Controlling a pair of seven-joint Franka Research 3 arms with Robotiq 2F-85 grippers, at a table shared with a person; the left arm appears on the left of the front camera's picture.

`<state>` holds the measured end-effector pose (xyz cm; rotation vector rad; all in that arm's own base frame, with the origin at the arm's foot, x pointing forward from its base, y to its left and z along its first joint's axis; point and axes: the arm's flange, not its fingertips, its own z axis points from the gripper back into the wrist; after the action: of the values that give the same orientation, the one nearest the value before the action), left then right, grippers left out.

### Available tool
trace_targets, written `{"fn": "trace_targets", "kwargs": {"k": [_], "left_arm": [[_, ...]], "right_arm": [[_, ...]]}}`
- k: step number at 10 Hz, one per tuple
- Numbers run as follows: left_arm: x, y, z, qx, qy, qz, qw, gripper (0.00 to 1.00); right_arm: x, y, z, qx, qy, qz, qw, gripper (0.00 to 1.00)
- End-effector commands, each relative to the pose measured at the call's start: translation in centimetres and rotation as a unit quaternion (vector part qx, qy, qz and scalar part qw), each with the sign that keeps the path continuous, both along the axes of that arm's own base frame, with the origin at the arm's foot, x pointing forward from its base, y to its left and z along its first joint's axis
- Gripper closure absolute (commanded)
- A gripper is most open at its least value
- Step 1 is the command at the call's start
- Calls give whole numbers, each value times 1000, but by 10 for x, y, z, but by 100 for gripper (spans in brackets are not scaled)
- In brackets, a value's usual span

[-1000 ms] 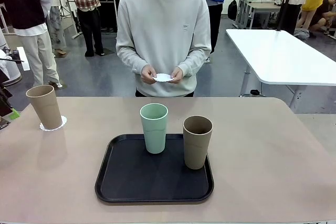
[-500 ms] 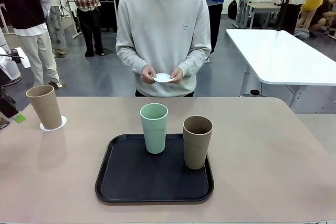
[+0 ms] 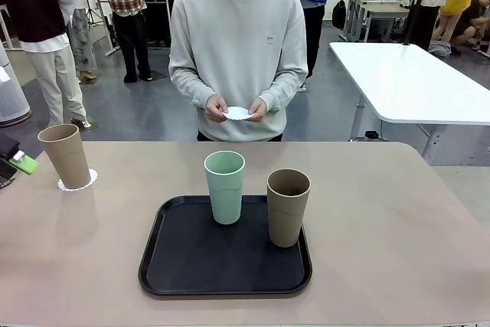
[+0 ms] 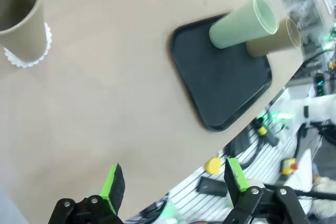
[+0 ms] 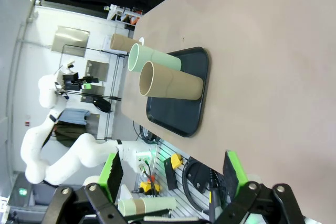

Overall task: Place coasters on the table and set cups on them.
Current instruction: Take one Reusable plastic cup from the Flat Tray and place it on a coaster set by the human.

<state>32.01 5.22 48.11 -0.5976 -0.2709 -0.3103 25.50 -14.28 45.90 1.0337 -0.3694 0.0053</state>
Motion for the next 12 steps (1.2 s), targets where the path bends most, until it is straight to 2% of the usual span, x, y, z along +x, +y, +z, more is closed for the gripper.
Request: {"fn": "trace_targets", "kwargs": {"k": [1,2,3,5,6,9,12], "left_arm": [[-11,35,-6,-155,4,-9,988,0],[-17,64,-15,-242,20,-35,969,0],[-23,91,-22,-274,26,-39,960,0],[-30,155,-30,-362,40,-68,929,0],[-24,177,-31,-384,35,-64,921,0],[-10,204,-42,-396,35,-33,917,0],[-2,203,-50,-379,35,-28,924,0]], "right_arm": [[1,0,0,8,-5,4,1000,0],[1,0,0,8,-5,4,1000,0],[1,0,0,8,-5,4,1000,0],[1,0,0,8,-5,4,1000,0],[1,0,0,8,-5,4,1000,0],[1,0,0,8,-5,4,1000,0],[1,0,0,8,-5,4,1000,0]]}}
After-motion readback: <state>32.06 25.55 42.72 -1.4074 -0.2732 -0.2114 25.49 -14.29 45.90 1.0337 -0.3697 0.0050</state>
